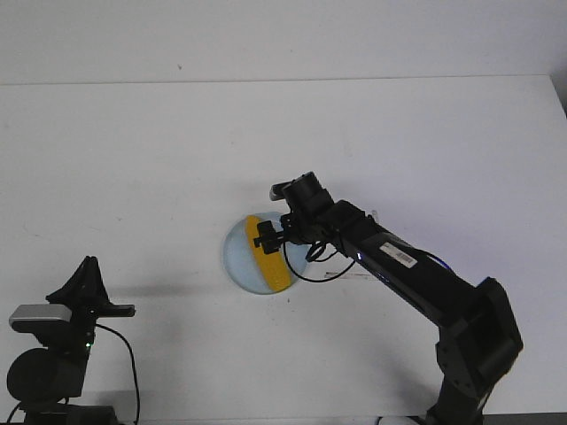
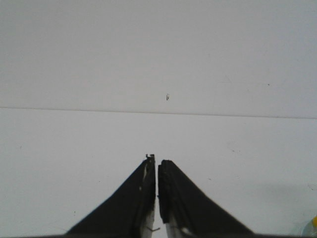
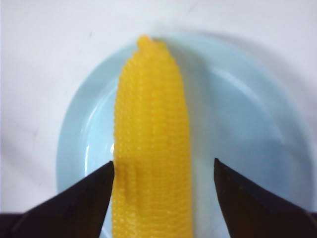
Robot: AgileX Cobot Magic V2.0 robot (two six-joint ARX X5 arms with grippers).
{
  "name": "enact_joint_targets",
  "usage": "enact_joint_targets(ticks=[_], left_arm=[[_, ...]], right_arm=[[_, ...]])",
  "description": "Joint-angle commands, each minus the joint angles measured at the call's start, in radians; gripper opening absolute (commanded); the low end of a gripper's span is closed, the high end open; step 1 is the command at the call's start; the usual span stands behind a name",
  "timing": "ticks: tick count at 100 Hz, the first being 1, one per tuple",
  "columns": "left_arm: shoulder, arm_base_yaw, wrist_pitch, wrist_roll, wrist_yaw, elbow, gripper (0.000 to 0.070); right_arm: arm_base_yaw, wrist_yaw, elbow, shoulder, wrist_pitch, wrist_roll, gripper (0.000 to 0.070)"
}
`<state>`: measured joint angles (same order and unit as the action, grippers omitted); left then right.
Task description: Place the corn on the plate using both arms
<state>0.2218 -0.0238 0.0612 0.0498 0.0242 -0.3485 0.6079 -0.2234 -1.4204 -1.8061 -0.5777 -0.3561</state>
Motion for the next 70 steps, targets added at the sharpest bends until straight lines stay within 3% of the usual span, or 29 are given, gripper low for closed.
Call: enact_joint_targets(ticks=[1, 27, 32, 41, 47, 58, 67, 70], left_arm=[[-0.001, 0.0, 0.014, -0.008, 0.003, -0.011, 0.0002], [-0.001, 0.0, 0.014, -0.008, 0.003, -0.011, 0.0002], [-0.001, 0.0, 0.014, -0.008, 0.003, -0.011, 0.0002], [-0.001, 0.0, 0.014, -0.008, 0.003, -0.011, 0.0001], [-0.001, 0.0, 0.014, -0.008, 0.003, -0.011, 0.0002], [-0.001, 0.0, 0.014, -0.008, 0.003, -0.011, 0.0002], [-0.001, 0.0, 0.014, -0.008, 0.003, -0.011, 0.0002], [-0.001, 0.0, 0.014, -0.008, 0.003, -0.011, 0.0002]], right_arm=[[0.008, 0.038, -0.016, 0.016, 0.009, 0.047, 0.045], [-0.006, 0.267, 0.004, 0.109, 0.021, 0.158, 0.0432], [-0.014, 0.316, 0.028, 0.136, 0.05, 0.179, 0.0373], [-0.034, 0.378, 0.097, 0.195, 0.133, 0.214, 0.0206], [-0.053, 0.383, 0.153, 0.239, 0.194, 0.232, 0.0131], [-0.099, 0.377, 0.262, 0.324, 0.287, 0.235, 0.0102], [-0.156, 0.348, 0.349, 0.399, 0.336, 0.26, 0.001], [-0.178, 0.327, 0.379, 0.425, 0.352, 0.27, 0.001]])
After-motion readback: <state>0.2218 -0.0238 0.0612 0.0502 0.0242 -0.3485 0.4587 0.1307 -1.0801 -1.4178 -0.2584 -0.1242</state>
